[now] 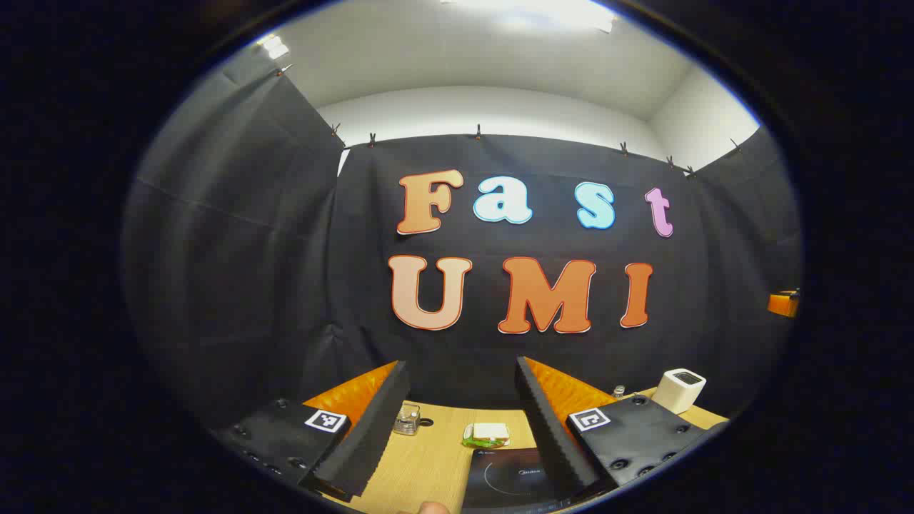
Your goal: First push the handle of the pot to place it horizontally, then grasp the pot with both hands and set it on the induction cooktop.
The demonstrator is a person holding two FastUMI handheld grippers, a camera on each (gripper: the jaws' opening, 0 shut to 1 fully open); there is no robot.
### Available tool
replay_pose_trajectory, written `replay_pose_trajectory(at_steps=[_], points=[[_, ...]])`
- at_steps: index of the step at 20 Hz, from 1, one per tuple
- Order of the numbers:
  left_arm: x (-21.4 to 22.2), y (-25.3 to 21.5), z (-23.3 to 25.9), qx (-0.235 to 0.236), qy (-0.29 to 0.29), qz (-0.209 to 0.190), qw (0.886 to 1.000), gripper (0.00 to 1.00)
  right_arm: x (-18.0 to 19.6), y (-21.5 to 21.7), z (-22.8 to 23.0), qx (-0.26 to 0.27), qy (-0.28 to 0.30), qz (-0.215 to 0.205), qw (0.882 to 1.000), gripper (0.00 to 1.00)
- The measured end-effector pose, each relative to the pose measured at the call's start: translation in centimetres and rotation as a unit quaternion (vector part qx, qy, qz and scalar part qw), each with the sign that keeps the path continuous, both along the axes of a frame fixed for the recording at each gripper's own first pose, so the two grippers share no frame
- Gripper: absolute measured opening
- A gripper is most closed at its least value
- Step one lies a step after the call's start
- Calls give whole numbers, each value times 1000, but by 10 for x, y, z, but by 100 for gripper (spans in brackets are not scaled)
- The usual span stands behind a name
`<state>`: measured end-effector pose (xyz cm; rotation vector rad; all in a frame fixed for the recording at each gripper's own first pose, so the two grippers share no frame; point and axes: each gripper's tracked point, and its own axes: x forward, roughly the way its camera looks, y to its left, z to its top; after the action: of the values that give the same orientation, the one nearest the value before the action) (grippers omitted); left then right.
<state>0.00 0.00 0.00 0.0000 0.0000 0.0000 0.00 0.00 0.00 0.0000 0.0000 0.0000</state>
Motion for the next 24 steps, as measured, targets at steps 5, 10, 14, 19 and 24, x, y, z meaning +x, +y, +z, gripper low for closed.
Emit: replay_pose_trajectory(at_steps=[5, 10, 14, 19, 24], points=[[0, 5, 3, 4, -4, 8, 1000, 97, 3, 1, 1, -4, 9, -2, 1000, 95], [-1, 3, 3, 3, -4, 8, 1000, 97, 2, 11, -3, -8, 18, 12, 1000, 95], [-3, 4, 2, -2, -3, 6, 1000, 96, -1, 15, -6, -11, 24, 18, 1000, 94], [-4, 7, 3, -1, -4, 10, 1000, 98, -5, 24, -12, -21, 25, 36, 999, 74], [-8, 4, 3, -3, -2, 8, 1000, 98, -8, 25, -15, -21, 25, 35, 999, 35]])
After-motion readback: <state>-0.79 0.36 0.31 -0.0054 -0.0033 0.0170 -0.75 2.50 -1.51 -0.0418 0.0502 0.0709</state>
